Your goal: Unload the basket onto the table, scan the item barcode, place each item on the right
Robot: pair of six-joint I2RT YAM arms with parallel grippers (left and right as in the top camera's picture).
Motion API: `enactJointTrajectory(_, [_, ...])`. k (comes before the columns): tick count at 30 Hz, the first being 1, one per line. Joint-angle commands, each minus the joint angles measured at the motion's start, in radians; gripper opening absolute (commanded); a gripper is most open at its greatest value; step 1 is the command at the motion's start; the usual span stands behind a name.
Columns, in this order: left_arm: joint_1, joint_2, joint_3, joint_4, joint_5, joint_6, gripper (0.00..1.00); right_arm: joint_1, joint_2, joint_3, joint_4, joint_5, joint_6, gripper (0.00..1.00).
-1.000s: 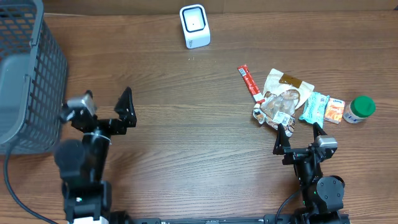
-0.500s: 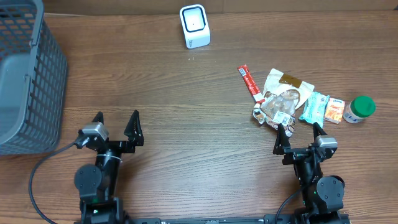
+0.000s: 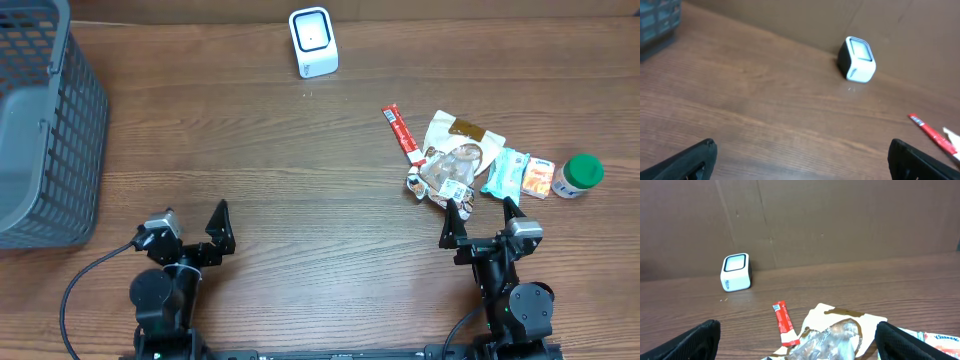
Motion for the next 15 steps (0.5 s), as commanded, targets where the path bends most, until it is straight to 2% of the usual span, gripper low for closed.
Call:
enactJointTrajectory(1, [0.000, -0.084, -0.004, -0.101, -0.031, -0.003, 1.00, -0.003, -0.008, -0.011, 0.003, 0.002, 0.004, 1.00])
enactJointTrajectory(3, [0.000, -0.118, -0.004, -0.159, -0.031, -0.003, 0.99, -0.003, -0.008, -0.011, 0.004, 0.002, 0.004, 1.00])
enactJointTrajectory(15, [0.000, -0.296, -0.004, -0.158, -0.035, -0.003, 1.00, -0.003, -0.008, -0.011, 0.003, 0.002, 0.004, 1.00])
